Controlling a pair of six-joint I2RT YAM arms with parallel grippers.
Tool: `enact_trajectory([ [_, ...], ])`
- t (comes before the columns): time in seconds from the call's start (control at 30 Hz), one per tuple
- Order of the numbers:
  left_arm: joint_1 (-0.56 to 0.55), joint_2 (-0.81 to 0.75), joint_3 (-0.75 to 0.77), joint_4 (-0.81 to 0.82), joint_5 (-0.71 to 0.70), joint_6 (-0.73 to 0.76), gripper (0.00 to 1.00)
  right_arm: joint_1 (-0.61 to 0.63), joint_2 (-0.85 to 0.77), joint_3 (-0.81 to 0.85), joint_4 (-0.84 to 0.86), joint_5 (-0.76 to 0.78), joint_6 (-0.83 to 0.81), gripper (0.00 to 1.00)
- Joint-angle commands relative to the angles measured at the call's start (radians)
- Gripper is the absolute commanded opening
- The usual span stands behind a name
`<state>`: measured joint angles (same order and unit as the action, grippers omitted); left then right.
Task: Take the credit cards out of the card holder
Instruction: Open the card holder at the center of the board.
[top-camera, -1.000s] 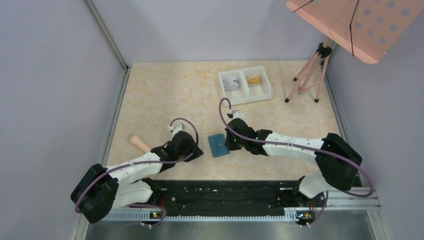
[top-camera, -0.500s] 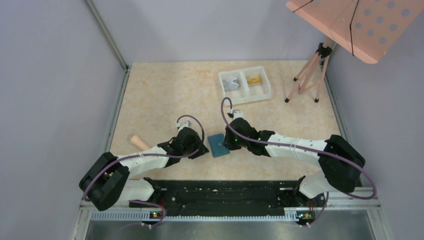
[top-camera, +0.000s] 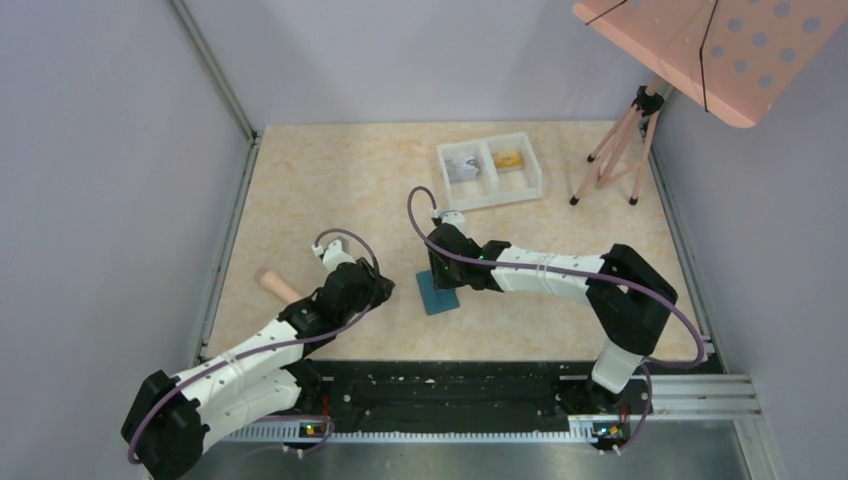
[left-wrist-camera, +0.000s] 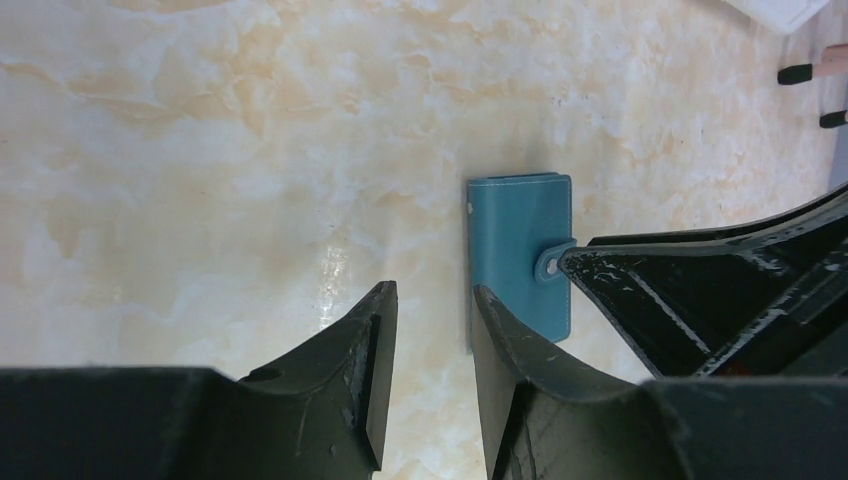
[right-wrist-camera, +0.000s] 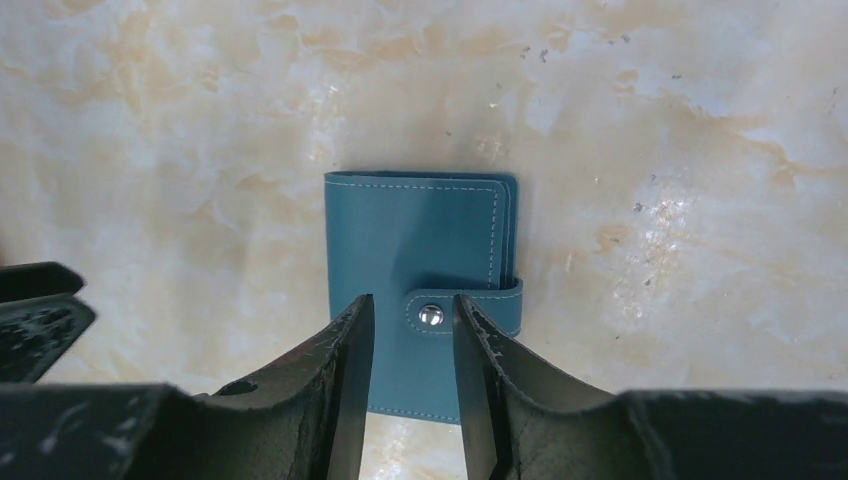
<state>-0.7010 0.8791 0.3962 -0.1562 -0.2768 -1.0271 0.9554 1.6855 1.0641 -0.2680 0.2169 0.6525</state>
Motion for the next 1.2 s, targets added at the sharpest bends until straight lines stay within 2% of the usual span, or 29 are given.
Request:
enact_trajectory([
  [0.0,0.001,-0.036,-0.025,-0.02,-0.065,-0.007,0.39,0.033,0.066,0.07,-0.101,0.065,-0.019,0.36],
  [0.3,0.001,-0.015,-0.022,-0.016,-0.058,-0.009,0.39,0.058,0.142,0.081,-0.148,0.093,-0.015,0.36],
  [0.53,0.001,0.038,-0.016,0.018,-0.005,-0.009,0.39,0.057,0.102,0.034,-0.115,0.113,-0.011,0.0],
  [0.93,0.001,0.109,0.001,0.044,0.042,-0.014,0.38,0.05,-0.031,-0.066,0.016,0.077,-0.007,0.0],
  [1.17,0.001,0.137,0.016,0.057,0.067,-0.011,0.38,-0.008,-0.164,-0.148,0.081,0.005,0.005,0.0],
])
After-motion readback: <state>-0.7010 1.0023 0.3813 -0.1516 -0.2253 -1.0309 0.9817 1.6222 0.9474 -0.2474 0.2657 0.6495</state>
